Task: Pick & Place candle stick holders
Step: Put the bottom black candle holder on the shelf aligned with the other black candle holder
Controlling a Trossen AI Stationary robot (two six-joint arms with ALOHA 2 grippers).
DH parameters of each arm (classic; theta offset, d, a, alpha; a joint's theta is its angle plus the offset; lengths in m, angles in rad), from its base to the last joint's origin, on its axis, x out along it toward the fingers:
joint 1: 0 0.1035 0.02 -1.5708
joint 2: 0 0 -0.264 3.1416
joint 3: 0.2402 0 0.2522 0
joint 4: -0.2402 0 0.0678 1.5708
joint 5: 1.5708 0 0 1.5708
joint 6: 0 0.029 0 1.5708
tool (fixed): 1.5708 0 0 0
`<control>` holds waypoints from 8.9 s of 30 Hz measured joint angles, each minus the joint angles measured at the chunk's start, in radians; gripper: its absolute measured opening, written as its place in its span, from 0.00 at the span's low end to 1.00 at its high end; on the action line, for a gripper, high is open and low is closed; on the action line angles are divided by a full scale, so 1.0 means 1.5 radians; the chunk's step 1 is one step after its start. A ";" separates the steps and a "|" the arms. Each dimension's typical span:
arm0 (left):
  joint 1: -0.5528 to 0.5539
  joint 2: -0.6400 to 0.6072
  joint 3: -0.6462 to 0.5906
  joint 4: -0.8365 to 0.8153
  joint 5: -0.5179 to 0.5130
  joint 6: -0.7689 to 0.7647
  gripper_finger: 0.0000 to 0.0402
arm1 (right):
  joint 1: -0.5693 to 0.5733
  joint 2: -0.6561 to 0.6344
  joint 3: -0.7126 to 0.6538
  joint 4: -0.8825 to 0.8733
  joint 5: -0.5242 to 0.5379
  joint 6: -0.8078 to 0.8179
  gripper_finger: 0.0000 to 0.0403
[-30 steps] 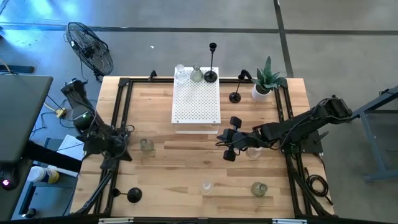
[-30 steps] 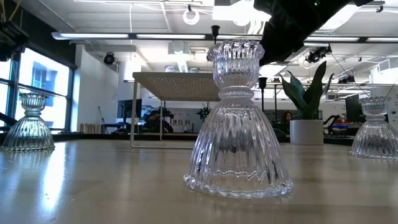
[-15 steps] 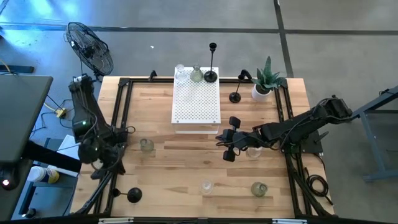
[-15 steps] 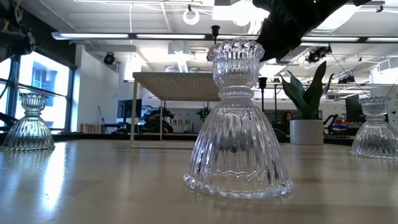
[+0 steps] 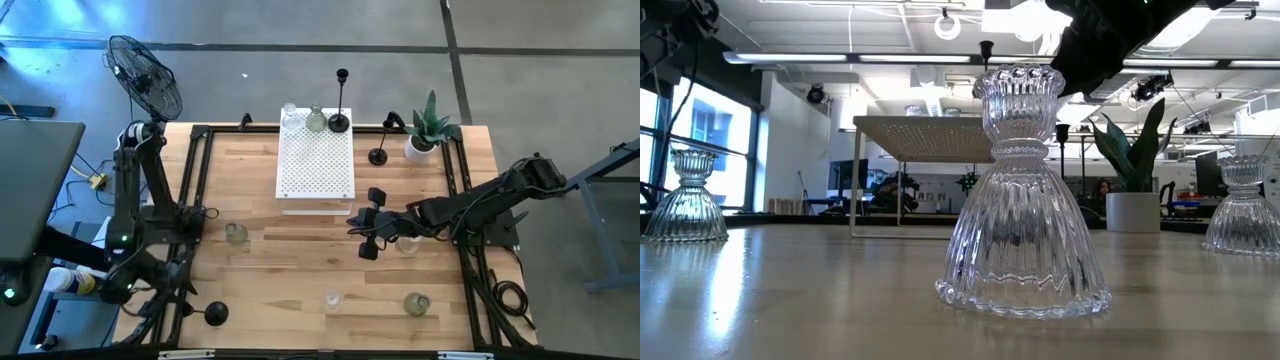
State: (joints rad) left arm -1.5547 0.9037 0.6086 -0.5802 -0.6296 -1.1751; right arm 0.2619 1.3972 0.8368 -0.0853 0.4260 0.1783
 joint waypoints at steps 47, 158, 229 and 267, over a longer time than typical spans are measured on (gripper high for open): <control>0.088 -0.001 0.001 0.159 0.000 0.133 0.36 | 0.000 0.000 0.000 0.018 -0.009 -0.020 0.00; 1.032 0.347 0.001 0.823 0.458 0.730 0.04 | 0.000 0.000 0.000 0.031 -0.009 -0.050 0.00; 1.033 -0.146 -0.178 0.612 0.338 0.902 0.05 | -0.049 0.141 -0.001 0.380 -0.054 0.042 0.30; 1.033 -0.146 -0.178 0.614 0.318 0.894 0.05 | -0.048 0.035 0.000 0.387 -0.165 -0.026 0.04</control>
State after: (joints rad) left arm -0.0055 0.6846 0.3420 0.3408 -0.1524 0.1666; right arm 0.1899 1.4496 0.8364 0.4957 0.1793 0.1393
